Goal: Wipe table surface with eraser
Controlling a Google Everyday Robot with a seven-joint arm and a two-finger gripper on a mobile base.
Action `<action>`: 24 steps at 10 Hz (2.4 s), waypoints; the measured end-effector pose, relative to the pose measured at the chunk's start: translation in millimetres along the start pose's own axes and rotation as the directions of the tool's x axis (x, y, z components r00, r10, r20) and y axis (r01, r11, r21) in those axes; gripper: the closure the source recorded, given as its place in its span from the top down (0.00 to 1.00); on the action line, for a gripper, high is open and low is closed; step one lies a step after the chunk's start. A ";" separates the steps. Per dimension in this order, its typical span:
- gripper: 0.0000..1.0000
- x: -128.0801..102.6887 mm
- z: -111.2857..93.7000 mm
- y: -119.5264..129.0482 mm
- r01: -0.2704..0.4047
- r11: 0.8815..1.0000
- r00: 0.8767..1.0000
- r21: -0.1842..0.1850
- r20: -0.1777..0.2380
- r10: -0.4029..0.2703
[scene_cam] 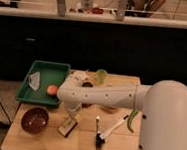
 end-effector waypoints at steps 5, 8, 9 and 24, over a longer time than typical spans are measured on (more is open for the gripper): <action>0.01 -14.1 10.1 45.1 -0.020 1.000 1.000 -0.013 0.023 0.021; 0.01 17.5 5.0 72.1 -0.099 0.995 0.995 -0.020 -0.009 0.099; 0.01 27.4 1.9 70.1 -0.114 0.993 0.993 -0.018 -0.019 0.113; 0.01 -10.7 9.8 12.3 0.019 1.000 0.996 0.006 0.082 -0.019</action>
